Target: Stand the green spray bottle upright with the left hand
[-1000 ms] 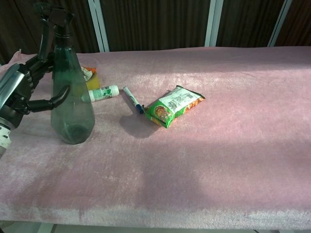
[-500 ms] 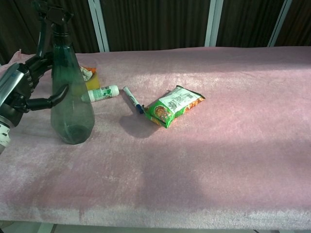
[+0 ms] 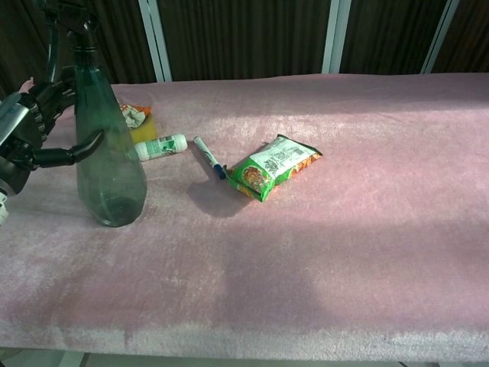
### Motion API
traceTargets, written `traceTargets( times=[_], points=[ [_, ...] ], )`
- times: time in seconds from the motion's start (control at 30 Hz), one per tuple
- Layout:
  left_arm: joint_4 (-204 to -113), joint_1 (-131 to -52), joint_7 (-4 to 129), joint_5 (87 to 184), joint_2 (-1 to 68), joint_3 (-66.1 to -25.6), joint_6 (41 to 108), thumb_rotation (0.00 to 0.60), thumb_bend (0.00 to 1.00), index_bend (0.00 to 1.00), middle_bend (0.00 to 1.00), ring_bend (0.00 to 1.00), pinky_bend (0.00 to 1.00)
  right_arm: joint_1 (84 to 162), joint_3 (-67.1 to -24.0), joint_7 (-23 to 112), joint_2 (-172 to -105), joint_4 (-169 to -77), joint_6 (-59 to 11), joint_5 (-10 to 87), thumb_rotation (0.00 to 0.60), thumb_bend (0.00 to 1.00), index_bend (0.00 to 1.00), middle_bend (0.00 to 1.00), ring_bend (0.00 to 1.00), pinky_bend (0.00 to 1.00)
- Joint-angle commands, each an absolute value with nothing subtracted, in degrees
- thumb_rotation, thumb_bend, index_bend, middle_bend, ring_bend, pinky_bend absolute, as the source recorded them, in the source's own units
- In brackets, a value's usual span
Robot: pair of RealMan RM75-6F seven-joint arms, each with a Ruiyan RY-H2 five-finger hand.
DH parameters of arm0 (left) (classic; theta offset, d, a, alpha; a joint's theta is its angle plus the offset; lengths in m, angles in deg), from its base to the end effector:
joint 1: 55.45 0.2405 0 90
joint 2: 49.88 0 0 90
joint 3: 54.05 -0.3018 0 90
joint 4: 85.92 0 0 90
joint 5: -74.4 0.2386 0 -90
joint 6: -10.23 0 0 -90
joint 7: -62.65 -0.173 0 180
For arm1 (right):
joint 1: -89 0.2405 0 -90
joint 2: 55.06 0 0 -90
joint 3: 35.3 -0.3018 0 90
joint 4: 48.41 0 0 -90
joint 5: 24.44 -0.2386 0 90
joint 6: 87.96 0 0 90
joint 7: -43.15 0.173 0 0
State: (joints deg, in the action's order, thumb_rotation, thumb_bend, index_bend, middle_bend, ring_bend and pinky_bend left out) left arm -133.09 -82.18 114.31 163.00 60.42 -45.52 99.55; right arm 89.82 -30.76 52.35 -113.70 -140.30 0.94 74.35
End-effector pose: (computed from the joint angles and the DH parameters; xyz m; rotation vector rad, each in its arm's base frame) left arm -0.2587 0.3506 -0.0590 -1.1822 -1.3452 -1.9428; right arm -0.3582 -0.1565 0.1630 1.5472 -0.9808 0.9613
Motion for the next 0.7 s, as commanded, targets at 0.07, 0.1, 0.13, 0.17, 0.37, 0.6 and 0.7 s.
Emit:
traceTargets(
  times=[0.07, 0.1, 0.13, 0.17, 0.37, 0.6, 0.7],
  points=[
    [-133.3, -82.0, 114.5, 163.2, 59.9, -45.5, 100.3, 0.600, 0.31, 0.13, 0.08, 0.00, 0.00, 89.8, -30.8, 52.3, -113.8, -140.3, 0.9, 74.3, 0.600, 0.37, 0.00, 0.00, 0.00, 0.02],
    [-133.3, -81.9, 114.6, 163.3, 59.7, -45.4, 100.7, 0.600, 0.31, 0.12, 0.07, 0.00, 0.00, 89.9, -30.8, 52.2, -113.8, -140.3, 0.8, 74.3, 0.600, 0.37, 0.00, 0.00, 0.00, 0.02],
    [-133.4, -81.8, 114.7, 163.4, 59.4, -45.4, 101.0, 0.600, 0.31, 0.11, 0.05, 0.00, 0.00, 89.9, -30.7, 52.1, -113.8, -140.3, 0.8, 74.3, 0.600, 0.37, 0.00, 0.00, 0.00, 0.02],
    [-133.3, -81.6, 114.8, 163.6, 58.9, -45.5, 101.4, 0.600, 0.31, 0.11, 0.05, 0.00, 0.00, 89.9, -30.7, 52.1, -113.8, -140.3, 0.8, 74.3, 0.600, 0.37, 0.00, 0.00, 0.00, 0.02],
    [-129.2, -78.8, 111.7, 165.6, 53.7, -47.6, 105.5, 0.594, 0.30, 0.05, 0.04, 0.00, 0.00, 89.7, -30.9, 52.3, -113.7, -140.2, 1.2, 74.0, 0.600, 0.37, 0.00, 0.00, 0.00, 0.02],
    [-130.2, -71.5, 87.0, 167.2, 38.5, -56.0, 99.7, 0.600, 0.34, 0.03, 0.08, 0.00, 0.00, 89.8, -31.1, 51.1, -114.1, -140.4, 0.5, 73.5, 0.600, 0.37, 0.00, 0.00, 0.00, 0.02],
    [-140.2, -68.6, 75.7, 164.4, 34.1, -56.0, 98.6, 0.600, 0.34, 0.02, 0.05, 0.00, 0.00, 89.9, -31.2, 50.1, -114.4, -140.6, 0.1, 73.2, 0.600, 0.37, 0.00, 0.00, 0.00, 0.02]
  ],
)
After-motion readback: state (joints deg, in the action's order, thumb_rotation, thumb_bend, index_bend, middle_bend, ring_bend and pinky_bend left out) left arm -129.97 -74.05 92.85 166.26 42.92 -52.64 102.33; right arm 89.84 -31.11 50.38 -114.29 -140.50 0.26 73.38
